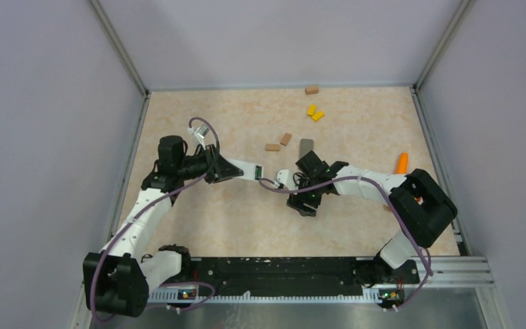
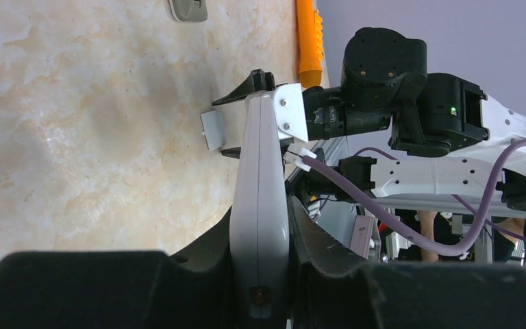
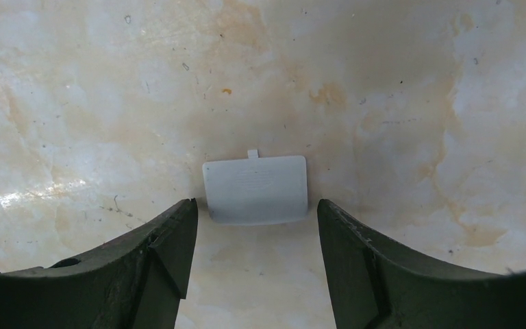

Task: Load the batteries into the remote control
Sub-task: Pick up the battery cover at the center of the board, then load the battery cover into the remote control.

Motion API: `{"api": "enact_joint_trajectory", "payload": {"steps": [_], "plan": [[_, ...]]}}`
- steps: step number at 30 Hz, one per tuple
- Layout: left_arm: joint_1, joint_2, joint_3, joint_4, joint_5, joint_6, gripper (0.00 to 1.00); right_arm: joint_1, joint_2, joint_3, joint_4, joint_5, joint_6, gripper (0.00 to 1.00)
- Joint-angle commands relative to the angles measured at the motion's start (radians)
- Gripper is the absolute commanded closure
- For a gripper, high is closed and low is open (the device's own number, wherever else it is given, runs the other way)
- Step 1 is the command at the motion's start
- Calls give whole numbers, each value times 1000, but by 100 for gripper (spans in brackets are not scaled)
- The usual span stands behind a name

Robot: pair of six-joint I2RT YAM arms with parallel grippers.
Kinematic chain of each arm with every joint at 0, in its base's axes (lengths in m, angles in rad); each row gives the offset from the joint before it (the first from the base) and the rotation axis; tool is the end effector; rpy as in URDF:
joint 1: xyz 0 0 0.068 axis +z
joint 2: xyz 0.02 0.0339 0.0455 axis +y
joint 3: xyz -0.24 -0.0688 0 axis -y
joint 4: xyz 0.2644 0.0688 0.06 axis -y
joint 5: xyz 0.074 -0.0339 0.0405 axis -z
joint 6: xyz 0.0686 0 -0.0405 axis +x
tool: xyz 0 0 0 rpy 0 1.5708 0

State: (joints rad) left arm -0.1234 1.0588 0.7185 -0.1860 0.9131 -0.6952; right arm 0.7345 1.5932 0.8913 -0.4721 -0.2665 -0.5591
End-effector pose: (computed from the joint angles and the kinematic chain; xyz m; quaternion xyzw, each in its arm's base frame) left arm 0.2632 -0.0873 0.2328 -0.0084 0.8084 -0.5287 0.2587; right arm 0.2255 0.2280 0.0993 -0.6065 0.7596 0.1469 0.1832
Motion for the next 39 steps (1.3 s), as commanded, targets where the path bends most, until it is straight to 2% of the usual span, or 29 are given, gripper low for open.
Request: {"api": "enact_joint_trajectory", "payload": {"steps": [1, 7, 12, 15, 22, 28, 33, 39], "plan": [[8, 4, 41, 26, 32, 24, 100, -7, 45, 33, -5, 19, -19, 35], [13, 6, 44, 24, 39, 28, 100, -8, 98, 56, -37, 49, -10, 39], [14, 7, 45, 16, 45, 32, 100, -7, 90, 60, -48, 55, -13, 52], [14, 14, 42, 9, 57, 32, 100, -7, 57, 53, -22, 57, -10, 55], [-4, 60, 5, 29, 70, 20, 100, -7, -87, 14, 76, -21, -10, 55], [-85, 145, -29, 108, 64, -23, 100, 0, -184, -3, 104, -99, -15, 55], [-169, 232, -30, 177, 41, -60, 100, 49, -251, -20, 156, -80, -3, 55], [-205, 260, -14, 178, -4, -53, 100, 97, -298, -34, 168, -55, -1, 55]]}}
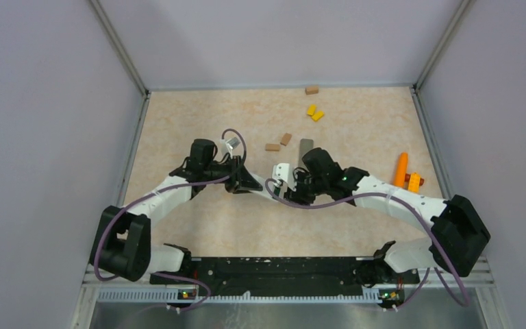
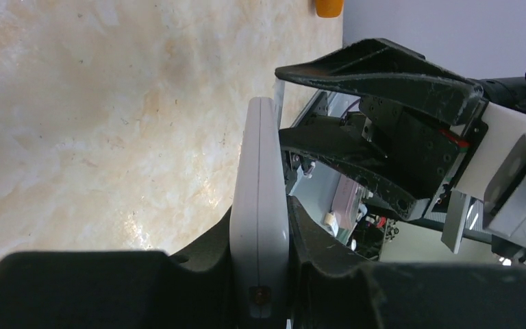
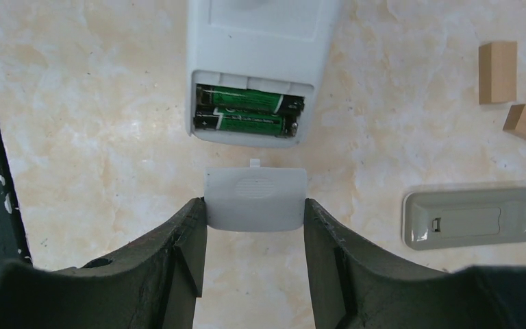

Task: Load the batteries into the remote control
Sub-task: Load the battery cover into the remote control.

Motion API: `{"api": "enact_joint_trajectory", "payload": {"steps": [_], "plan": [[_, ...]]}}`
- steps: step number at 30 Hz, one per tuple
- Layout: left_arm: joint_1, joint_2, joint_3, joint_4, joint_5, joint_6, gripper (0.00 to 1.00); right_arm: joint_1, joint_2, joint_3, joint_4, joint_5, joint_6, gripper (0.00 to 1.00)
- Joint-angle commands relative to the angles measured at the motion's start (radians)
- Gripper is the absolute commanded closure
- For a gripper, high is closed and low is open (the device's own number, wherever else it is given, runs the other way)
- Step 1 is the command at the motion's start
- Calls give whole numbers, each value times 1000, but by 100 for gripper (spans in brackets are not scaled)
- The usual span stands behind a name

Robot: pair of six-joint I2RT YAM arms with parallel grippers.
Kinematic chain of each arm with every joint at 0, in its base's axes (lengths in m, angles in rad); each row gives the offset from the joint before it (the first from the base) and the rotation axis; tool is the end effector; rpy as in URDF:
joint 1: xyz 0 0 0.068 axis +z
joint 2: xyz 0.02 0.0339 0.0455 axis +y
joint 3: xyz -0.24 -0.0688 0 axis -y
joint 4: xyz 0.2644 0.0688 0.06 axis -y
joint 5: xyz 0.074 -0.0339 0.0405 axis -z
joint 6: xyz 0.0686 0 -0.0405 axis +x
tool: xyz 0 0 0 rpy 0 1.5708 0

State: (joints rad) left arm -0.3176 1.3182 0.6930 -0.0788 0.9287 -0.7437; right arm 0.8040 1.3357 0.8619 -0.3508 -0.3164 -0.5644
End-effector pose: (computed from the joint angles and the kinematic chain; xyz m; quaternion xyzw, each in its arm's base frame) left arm 0.2652 -0.1450 0.1653 0.0122 0.8329 -0.5406 0.1182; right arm 0.2075 0.2461 0.1774 -0.6257 0.6763 0.1887 0.3398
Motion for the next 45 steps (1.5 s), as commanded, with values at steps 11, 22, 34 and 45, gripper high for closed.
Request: {"api": "enact_joint_trajectory", "payload": {"steps": [11, 22, 34, 45], "plan": [[-43, -28, -51, 168, -100, -2, 100, 42, -59, 16, 76, -19, 40, 56], [-44, -51, -77, 226, -81, -18, 100, 50, -43, 43, 99, -33, 65, 55], [-46, -64, -88, 237, -46, -17, 100, 62, 12, 83, 112, -16, 78, 55], [-48, -68, -80, 214, -31, 5, 100, 64, 38, 98, 107, 20, 80, 55]]}}
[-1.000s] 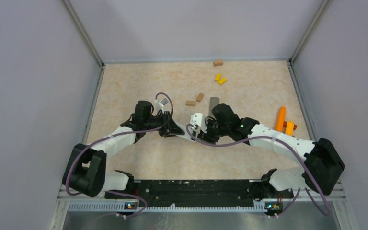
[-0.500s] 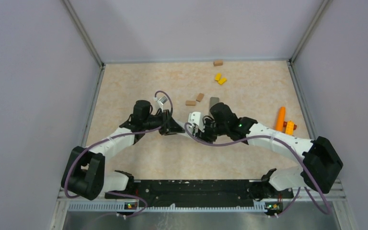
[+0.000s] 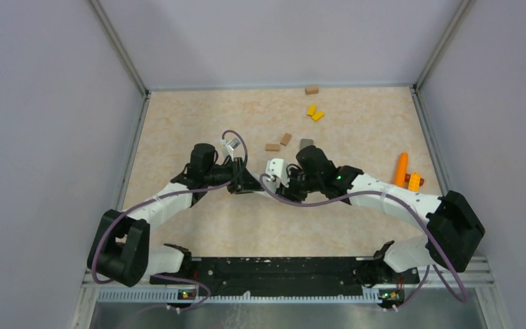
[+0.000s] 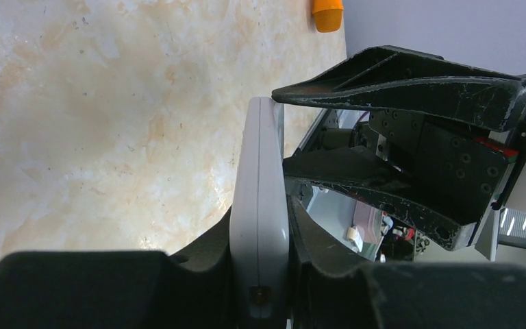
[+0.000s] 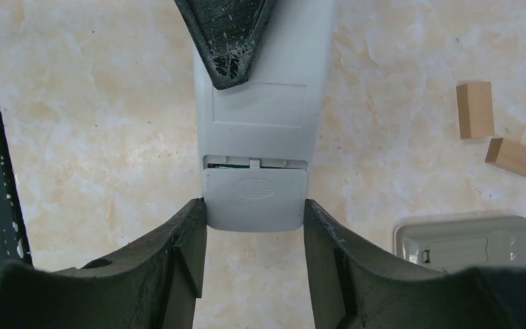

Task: Load the batteries into the remote control
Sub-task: Load the battery cover into the remote control.

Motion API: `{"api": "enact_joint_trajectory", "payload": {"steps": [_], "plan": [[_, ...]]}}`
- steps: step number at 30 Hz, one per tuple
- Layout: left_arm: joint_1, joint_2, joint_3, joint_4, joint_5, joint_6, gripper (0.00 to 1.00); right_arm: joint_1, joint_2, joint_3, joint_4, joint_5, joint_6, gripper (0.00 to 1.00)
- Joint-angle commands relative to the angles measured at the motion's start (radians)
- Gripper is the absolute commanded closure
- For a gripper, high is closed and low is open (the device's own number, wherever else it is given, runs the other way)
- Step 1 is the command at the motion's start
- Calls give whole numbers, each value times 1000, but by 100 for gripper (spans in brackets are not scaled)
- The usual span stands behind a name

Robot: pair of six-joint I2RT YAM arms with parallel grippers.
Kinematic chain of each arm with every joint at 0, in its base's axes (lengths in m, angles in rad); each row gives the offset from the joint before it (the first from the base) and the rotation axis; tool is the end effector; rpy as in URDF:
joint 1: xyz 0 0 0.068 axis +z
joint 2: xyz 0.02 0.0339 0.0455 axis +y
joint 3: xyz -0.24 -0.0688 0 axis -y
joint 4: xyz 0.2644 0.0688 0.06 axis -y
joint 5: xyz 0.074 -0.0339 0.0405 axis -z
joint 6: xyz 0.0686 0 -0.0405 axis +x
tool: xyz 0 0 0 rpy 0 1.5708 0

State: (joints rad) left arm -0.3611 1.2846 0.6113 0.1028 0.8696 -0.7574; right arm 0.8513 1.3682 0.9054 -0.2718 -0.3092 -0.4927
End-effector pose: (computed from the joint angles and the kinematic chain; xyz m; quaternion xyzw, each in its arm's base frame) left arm 0.2583 -0.1536 0.1619 0.0414 0.8201 -0.5441 0.1726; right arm 0.2074 0.2683 0.1908 -0.6111 0.6677 0.2100 0.3697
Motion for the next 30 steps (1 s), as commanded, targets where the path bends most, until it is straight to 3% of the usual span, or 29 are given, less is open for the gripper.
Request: {"api": "enact_joint_trajectory", "payload": {"steps": [1, 21, 30], "plan": [[-4, -34, 4, 30, 31, 19, 100, 16, 8, 55, 28, 19, 9, 55], [-15, -55, 10, 19, 111, 64, 100, 16, 44, 87, 38, 14, 37, 55], [-21, -41, -14, 146, 186, -51, 100, 16, 70, 112, 57, 2, 72, 55]]}}
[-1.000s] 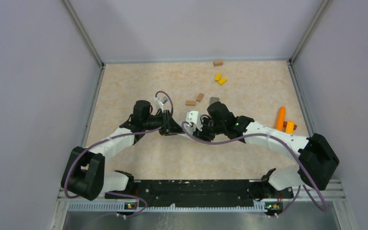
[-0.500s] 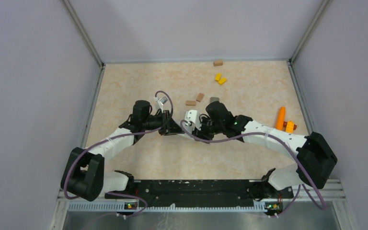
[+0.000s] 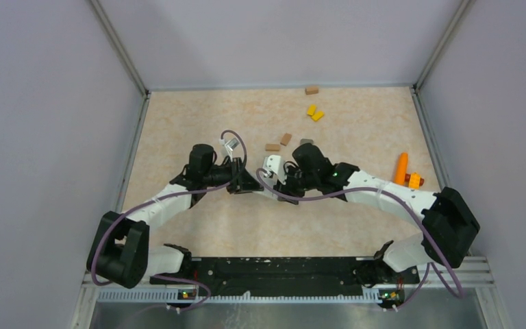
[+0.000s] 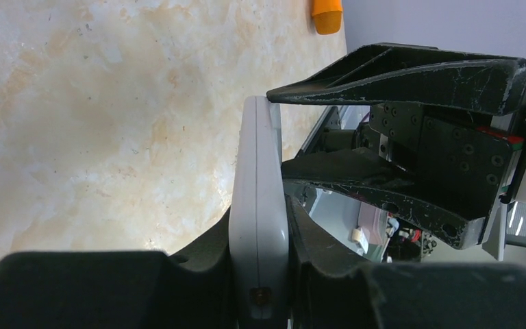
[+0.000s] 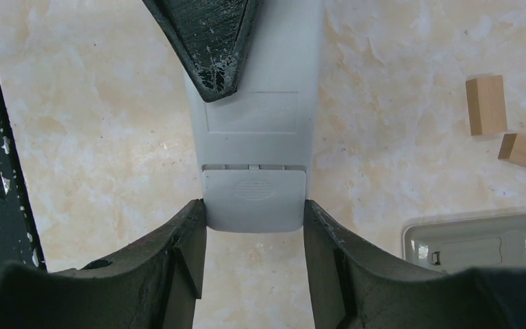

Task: Load the batteries into the remote control
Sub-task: Load the battery cover into the remote control.

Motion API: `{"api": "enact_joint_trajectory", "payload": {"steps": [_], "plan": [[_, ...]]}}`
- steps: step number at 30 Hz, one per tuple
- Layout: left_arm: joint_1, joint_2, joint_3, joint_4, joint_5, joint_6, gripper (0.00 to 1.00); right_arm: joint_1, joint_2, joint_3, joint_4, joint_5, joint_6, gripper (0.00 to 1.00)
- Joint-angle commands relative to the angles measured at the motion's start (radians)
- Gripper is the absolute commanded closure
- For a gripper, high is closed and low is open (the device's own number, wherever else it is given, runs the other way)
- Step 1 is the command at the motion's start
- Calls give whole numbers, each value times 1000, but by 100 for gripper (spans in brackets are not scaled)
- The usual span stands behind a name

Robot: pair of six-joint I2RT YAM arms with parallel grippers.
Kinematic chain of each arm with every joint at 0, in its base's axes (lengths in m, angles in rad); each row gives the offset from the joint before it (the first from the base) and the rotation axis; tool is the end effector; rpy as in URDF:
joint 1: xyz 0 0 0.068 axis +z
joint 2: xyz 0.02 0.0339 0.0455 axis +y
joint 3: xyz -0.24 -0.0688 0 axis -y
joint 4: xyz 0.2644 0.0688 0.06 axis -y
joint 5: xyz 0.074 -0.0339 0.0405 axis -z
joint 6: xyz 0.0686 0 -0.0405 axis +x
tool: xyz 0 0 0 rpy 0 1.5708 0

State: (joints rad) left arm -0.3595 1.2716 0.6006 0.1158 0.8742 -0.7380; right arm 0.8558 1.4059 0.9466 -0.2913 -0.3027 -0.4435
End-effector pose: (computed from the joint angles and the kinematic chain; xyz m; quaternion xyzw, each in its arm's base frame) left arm 0.2566 -0.1527 0.1632 0.0532 0.8163 -0.5454 0.1829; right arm 0.2115 0.2748 0.1917 -0.5963 0.6856 0.2160 0.3575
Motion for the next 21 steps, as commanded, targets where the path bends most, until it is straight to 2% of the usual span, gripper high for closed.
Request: {"api": "enact_joint_trajectory", "payload": {"steps": [1, 15, 18, 21], "plan": [[-24, -28, -4, 145, 195, -80, 100, 12, 38, 76, 77, 0, 30, 55], [-69, -15, -4, 258, 370, -149, 100, 12, 98, 114, 103, -10, 41, 55], [-73, -22, 0, 252, 397, -136, 100, 13, 90, 103, 104, -40, -4, 55], [-81, -33, 15, 172, 400, -83, 100, 12, 74, 87, 102, -54, -51, 54]]}}
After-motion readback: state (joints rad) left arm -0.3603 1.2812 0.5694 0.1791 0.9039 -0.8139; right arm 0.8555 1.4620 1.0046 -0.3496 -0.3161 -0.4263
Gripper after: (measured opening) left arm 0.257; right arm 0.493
